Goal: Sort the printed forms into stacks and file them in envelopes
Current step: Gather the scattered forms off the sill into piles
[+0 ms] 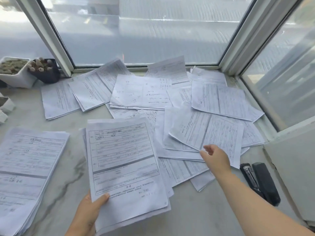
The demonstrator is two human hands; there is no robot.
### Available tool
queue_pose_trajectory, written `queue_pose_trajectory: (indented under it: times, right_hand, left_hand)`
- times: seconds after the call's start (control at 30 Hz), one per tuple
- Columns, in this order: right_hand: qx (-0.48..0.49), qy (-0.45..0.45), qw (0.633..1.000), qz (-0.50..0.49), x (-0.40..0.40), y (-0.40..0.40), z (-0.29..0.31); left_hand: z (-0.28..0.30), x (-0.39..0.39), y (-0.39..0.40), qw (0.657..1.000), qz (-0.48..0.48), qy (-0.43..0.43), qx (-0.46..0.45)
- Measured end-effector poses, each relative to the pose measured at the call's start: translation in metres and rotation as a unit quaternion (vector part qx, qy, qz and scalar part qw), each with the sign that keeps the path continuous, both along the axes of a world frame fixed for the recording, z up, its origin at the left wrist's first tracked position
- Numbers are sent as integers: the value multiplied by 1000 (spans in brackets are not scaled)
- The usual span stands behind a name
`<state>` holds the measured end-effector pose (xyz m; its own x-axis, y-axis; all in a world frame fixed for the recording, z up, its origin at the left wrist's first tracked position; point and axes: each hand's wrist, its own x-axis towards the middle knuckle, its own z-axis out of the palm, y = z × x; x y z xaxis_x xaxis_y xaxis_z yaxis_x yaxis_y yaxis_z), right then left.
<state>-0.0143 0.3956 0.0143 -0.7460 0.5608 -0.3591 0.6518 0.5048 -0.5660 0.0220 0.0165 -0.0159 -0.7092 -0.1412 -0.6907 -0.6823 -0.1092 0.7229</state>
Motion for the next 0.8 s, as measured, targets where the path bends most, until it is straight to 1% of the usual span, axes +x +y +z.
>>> queue_pose_trajectory:
  times: [0.07, 0.17, 0.2, 0.27, 0.3, 0.37, 0.4, 0.47, 0.5, 0.53, 0.6, 0.63, 0.67, 0.7, 0.73, 0.77, 0.8]
  right_hand:
    - [62, -10, 994, 93, -29, 4, -4]
    - [103, -24, 976, 191, -71, -11, -24]
    - [115, -40, 969, 213, -82, -20, -34]
    - [130, -86, 961, 228, -96, -35, -55]
    - [142, -92, 961, 218, -100, -40, -65]
    - [195, -67, 960, 189, -102, -42, -81]
    - [236, -50, 952, 187, -101, -40, -86]
    - [296, -25, 928, 224, -100, -31, -89]
    - [297, -12, 924, 241, -101, -25, -88]
    - [279, 9, 930, 238, -101, -19, -84]
    - [197, 87, 965, 150, -104, -13, -67]
    - [151, 146, 972, 105, -105, -17, -55]
    - [113, 210, 966, 97, -104, -29, -40]
    - [90, 256, 951, 146, -101, -45, -24]
    - [69, 287, 927, 233, -94, -64, -13]
    - [49, 300, 896, 325, -83, -84, -8]
    - [47, 287, 868, 403, -70, -101, -7]
  left_hand:
    - [-3, -13, 9, 1000, 2, 8, -7]
    - [-15, -29, 21, 999, 3, 25, -47]
    - [-19, -33, 24, 998, 4, 29, -64]
    - [-29, -38, 26, 995, -3, 25, -100]
    - [-32, -39, 25, 993, -8, 21, -113]
    - [-38, -40, 23, 992, -12, 17, -123]
    - [-39, -40, 23, 992, -15, 18, -126]
    - [-39, -39, 24, 992, -12, 18, -122]
    - [-38, -39, 24, 993, -6, 18, -117]
    - [-37, -38, 24, 994, -1, 17, -110]
    - [-35, -38, 24, 996, 1, 12, -87]
    - [-33, -39, 24, 998, 1, 5, -70]
    - [-32, -39, 23, 999, 0, -3, -50]
    - [-29, -39, 22, 1000, -5, -10, -29]
    - [-27, -39, 21, 1000, -13, -17, -9]
    - [-26, -40, 20, 999, -23, -25, 9]
    - [-25, -41, 17, 999, -29, -34, 23]
